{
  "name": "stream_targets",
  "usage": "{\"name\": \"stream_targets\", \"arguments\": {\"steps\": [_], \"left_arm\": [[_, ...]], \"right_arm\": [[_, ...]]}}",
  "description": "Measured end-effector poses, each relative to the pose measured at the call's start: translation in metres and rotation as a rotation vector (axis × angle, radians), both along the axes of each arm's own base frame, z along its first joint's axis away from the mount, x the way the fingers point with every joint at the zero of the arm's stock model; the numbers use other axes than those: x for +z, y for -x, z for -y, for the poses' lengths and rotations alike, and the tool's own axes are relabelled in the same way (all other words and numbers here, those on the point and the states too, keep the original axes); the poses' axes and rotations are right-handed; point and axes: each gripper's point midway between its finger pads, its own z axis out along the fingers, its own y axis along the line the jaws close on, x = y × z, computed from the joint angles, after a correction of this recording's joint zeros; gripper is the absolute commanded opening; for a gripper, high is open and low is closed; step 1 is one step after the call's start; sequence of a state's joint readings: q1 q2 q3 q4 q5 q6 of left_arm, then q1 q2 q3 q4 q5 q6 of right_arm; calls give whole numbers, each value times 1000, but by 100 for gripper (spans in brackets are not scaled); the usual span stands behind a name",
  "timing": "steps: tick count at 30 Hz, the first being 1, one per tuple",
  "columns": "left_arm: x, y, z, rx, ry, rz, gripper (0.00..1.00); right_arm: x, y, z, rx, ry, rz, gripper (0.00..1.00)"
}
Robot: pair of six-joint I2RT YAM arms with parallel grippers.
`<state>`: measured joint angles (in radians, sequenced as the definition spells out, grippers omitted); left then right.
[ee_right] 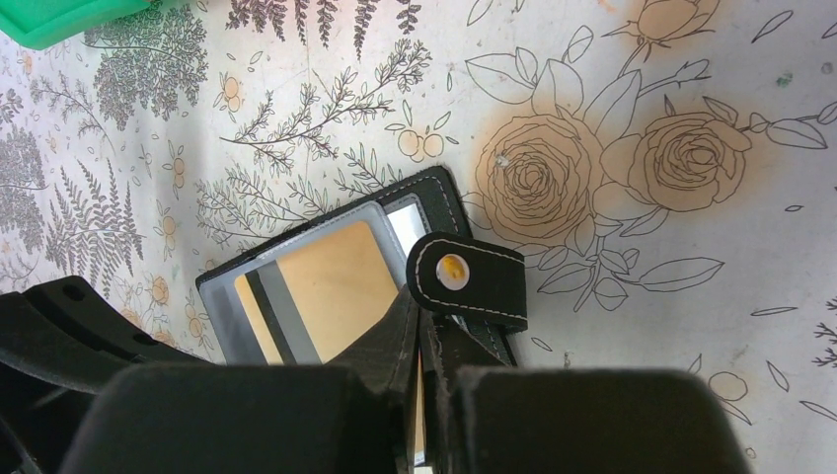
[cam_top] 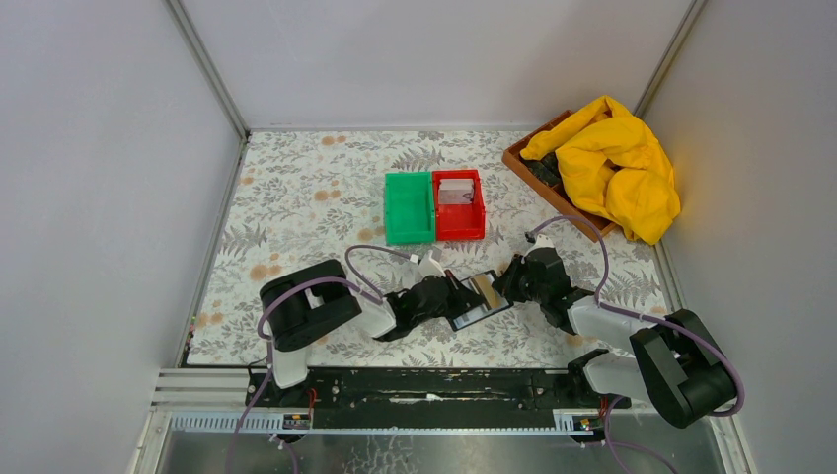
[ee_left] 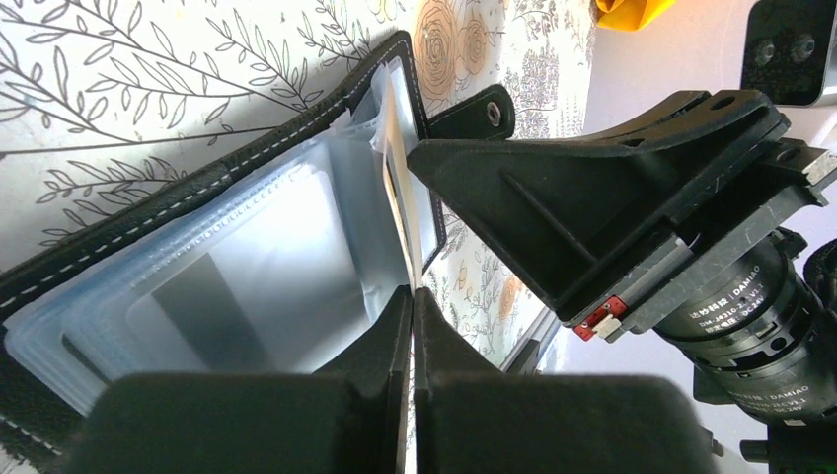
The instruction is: Take the credit cards out of the card holder
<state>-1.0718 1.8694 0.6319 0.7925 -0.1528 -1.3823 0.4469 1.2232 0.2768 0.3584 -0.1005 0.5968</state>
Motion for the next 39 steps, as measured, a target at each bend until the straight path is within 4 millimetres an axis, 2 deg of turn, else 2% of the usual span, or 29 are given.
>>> {"name": "stream_targets", "arguments": {"steps": [8,10,12,20,29,30,33,36,39], "left_arm": [[-5,3,-12,-21,19,-9,0],[-4,2,-15,-36,30,-12,3],[-5,1,-16,-50,39,-14,5],[-8,6,-15,-96,55,-14,6],[-1,15,-29,-117,29,17,21],[0,16,-31,-119,26,21,20],[0,17,-33,-125,16,30,7],[-3,17,-37,-125,3,32,0],[-6,18,-41,-126,-10,32,0]], "right_arm": [[0,0,0,0,0,0,4],[0,0,0,1,-2,0,4],[0,1,-1,4,-3,-2,4],[0,1,-2,9,-7,-3,4],[-1,1,-4,17,-17,-5,4],[-1,1,-4,17,-17,-5,4],[-1,0,-5,17,-17,-5,4],[-1,0,-5,17,-18,-4,4],[-1,0,-5,17,-18,-4,4]]}}
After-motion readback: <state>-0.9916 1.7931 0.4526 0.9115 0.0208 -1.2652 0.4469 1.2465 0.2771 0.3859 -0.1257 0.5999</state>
